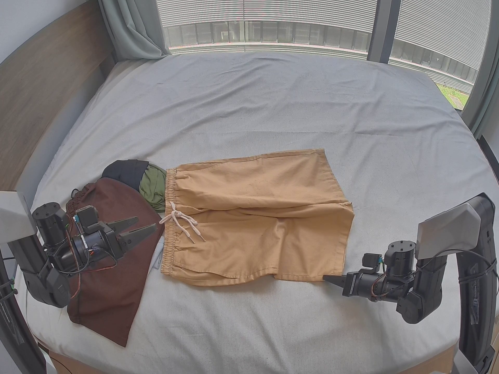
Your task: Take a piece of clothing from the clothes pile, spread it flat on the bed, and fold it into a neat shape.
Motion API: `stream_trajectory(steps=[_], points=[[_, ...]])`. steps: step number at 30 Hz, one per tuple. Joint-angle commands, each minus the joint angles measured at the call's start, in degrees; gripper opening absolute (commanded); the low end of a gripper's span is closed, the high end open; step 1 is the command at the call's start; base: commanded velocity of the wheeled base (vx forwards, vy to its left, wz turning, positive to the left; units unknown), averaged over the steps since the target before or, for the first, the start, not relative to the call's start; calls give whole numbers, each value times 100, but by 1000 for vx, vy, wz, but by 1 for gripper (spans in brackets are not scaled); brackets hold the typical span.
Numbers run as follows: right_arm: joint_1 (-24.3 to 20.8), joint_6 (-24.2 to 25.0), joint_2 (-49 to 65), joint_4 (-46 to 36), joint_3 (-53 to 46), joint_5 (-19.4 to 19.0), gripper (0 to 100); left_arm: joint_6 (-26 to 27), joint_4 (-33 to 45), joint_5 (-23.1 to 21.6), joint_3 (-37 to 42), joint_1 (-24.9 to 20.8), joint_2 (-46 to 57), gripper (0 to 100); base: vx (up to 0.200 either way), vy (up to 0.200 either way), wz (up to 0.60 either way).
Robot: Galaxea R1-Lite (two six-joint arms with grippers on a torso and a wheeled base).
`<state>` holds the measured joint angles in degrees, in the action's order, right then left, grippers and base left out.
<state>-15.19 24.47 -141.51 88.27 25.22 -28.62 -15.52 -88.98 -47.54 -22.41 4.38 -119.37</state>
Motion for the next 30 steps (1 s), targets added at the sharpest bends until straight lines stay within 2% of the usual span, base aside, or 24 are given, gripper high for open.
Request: stream_trajectory(steps=[1,9,16,30], points=[[25,-12,0,23,9,-3,0,-4,-5,-1,-1,2,-7,100,0,0,0],[34,-21,62,23,-9,6,0,40,-5,-1,35,-77,-86,100,0,0,0],[34,-38,115,23,-53,6,0,532,-5,-9,70,-86,-473,100,0,0,0],[51,-56,194,23,-79,15,0,541,-5,-88,193,-112,-965,100,0,0,0]])
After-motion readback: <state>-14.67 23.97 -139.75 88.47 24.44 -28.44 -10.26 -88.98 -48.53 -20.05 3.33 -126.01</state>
